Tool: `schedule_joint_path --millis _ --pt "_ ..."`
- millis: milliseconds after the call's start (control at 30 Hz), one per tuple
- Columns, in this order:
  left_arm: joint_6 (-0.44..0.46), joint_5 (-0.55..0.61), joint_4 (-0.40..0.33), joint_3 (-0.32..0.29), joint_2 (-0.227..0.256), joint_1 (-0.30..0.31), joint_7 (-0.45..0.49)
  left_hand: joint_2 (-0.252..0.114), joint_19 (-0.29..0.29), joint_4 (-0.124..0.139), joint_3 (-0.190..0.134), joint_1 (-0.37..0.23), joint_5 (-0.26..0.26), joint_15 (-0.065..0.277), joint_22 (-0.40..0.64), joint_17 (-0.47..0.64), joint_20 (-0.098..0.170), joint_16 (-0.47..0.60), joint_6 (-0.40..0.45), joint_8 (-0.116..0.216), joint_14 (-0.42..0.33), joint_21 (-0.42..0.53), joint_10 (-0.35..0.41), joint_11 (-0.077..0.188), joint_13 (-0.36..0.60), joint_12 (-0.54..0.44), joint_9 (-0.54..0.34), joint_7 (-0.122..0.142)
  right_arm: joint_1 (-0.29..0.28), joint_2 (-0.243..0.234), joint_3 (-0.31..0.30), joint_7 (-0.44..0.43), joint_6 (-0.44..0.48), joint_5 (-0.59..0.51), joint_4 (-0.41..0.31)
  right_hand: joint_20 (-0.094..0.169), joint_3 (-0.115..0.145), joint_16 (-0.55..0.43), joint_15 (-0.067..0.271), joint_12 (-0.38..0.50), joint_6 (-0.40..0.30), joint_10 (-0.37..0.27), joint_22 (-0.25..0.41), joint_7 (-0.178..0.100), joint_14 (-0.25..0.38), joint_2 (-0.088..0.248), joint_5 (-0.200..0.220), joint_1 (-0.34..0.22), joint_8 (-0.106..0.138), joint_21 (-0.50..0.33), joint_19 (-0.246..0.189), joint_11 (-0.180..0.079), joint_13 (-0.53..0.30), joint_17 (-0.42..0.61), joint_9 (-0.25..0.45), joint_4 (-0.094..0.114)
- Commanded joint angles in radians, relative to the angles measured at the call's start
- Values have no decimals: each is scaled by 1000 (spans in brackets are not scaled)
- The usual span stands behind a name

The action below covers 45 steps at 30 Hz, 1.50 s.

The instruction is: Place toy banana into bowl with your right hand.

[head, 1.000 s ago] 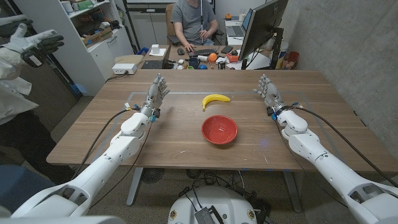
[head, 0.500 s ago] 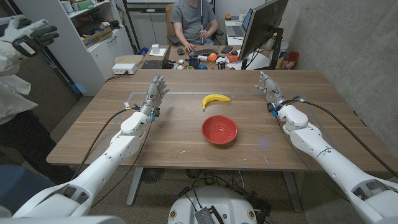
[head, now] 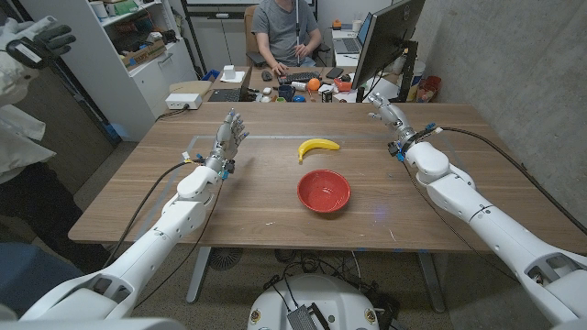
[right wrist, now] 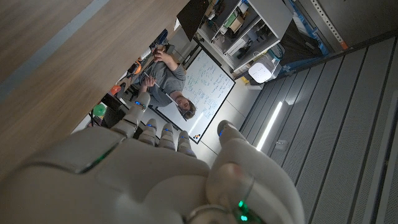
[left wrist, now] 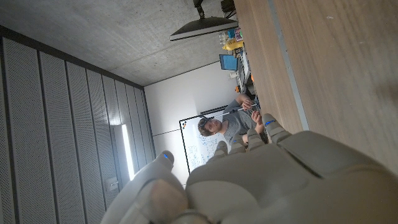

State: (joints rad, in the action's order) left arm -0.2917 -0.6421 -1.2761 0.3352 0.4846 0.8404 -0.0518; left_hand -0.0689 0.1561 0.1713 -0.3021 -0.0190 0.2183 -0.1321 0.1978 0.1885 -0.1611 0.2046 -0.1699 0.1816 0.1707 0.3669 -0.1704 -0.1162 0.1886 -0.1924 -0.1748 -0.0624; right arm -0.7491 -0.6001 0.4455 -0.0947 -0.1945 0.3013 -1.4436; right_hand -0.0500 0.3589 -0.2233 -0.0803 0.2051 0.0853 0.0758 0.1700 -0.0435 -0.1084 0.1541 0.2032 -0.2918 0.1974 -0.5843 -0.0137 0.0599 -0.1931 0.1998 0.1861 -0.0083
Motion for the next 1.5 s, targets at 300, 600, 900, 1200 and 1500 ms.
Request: schedule_joint_path --millis 300,600,900,1200,1500 --pt "-9 -3 9 -11 -7 2 -7 -78 6 2 -6 0 4 -3 3 5 2 6 -76 4 134 0 -98 -3 4 -5 -3 -2 73 -28 85 -35 42 -233 -75 3 19 -2 8 8 -12 -16 3 -4 13 18 -9 -29 8 3 -14 -2 -4 6 4 -9" --pt "-8 -3 13 -12 -7 0 -8 -78 7 2 -6 1 4 -2 3 5 -2 6 -76 4 133 -1 -98 -1 4 -6 -3 -2 101 -39 117 -52 34 -336 -80 2 36 -6 9 5 -17 -16 3 -7 31 14 -14 -63 7 8 -22 -10 -3 3 4 -32" --pt "-15 -2 20 -12 -10 -4 -12 -78 7 2 -6 1 4 -3 3 5 -3 6 -76 4 133 -1 -97 -2 4 -6 -3 -2 164 -59 168 0 2 -435 -62 -1 50 -4 17 2 -21 -14 3 -13 35 8 -17 -98 7 16 -19 -15 -3 2 4 -61" --pt "-17 -7 16 -16 -8 -1 -17 -77 7 2 -6 1 4 -3 3 5 -2 6 -76 4 132 -2 -97 -2 4 -6 -3 -2 195 -60 209 -1 -13 -539 -61 9 69 -11 32 6 -49 -32 3 -12 66 5 -19 -147 15 19 -42 -22 -3 0 4 -98" --pt "-17 -11 14 -18 -8 1 -20 -77 6 2 -6 1 3 -3 3 5 -3 6 -74 4 132 -3 -96 -2 4 -6 -3 -2 203 -64 242 -37 70 -670 -107 30 139 -22 63 19 -117 -101 0 -23 140 9 -10 -308 27 20 -125 -43 -2 -1 5 -171"
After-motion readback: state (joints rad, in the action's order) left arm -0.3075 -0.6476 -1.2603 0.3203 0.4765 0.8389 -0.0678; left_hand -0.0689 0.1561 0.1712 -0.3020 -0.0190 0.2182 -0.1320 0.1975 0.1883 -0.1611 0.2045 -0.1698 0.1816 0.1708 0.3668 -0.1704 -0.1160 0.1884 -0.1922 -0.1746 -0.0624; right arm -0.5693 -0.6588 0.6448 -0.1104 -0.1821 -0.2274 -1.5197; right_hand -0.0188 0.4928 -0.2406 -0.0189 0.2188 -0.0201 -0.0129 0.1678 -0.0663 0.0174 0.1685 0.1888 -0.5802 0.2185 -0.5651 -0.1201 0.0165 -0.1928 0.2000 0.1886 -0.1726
